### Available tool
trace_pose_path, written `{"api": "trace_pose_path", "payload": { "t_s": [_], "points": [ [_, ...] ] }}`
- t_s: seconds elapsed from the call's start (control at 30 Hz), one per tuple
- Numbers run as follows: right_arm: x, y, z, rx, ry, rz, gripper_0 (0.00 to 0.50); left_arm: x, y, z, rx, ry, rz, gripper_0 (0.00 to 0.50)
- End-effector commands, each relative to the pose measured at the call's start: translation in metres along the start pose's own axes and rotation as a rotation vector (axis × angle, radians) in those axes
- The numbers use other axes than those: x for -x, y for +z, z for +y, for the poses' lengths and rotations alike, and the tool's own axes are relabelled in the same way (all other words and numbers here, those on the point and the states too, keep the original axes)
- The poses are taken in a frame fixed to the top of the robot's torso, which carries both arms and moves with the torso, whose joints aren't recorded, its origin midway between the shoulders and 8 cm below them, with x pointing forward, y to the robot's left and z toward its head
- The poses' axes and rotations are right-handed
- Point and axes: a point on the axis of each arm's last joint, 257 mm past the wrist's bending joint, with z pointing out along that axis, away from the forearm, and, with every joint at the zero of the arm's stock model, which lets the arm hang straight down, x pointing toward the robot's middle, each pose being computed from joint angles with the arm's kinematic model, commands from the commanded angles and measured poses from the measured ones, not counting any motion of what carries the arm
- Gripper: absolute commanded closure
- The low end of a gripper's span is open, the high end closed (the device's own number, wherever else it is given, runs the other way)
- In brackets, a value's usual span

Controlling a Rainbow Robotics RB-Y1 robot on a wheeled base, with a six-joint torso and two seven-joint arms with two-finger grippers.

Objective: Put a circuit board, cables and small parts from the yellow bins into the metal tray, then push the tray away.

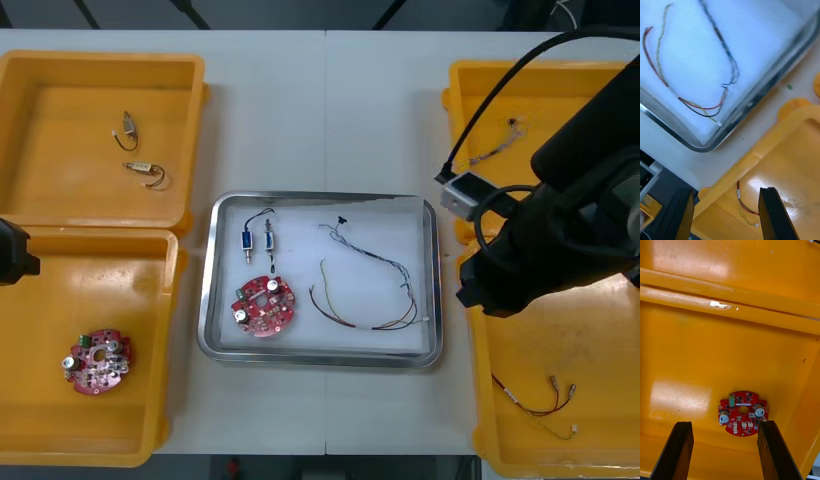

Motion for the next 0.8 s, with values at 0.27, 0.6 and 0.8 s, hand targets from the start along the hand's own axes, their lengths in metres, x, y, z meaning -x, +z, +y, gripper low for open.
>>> {"api": "trace_pose_path", "payload": {
  "t_s": [0.27, 0.6, 0.8],
  "points": [
    [0.046, 0.019, 0.072, 0.038, -0.498, -0.030, 0.000, -0.001, 0.016, 0.012, -0.004, 0.162, -0.006, 0.000],
    [0.066, 0.056, 0.115, 0.030, -0.831, -0.059, 0.000, 0.001, 0.022, 0.011, -0.020, 0.203, -0.008, 0.000],
    [0.064, 0.080, 0.136, -0.015, -0.926, -0.068, 0.000, 0.001, 0.020, 0.010, -0.024, 0.208, 0.000, 0.000]
  ]
}}
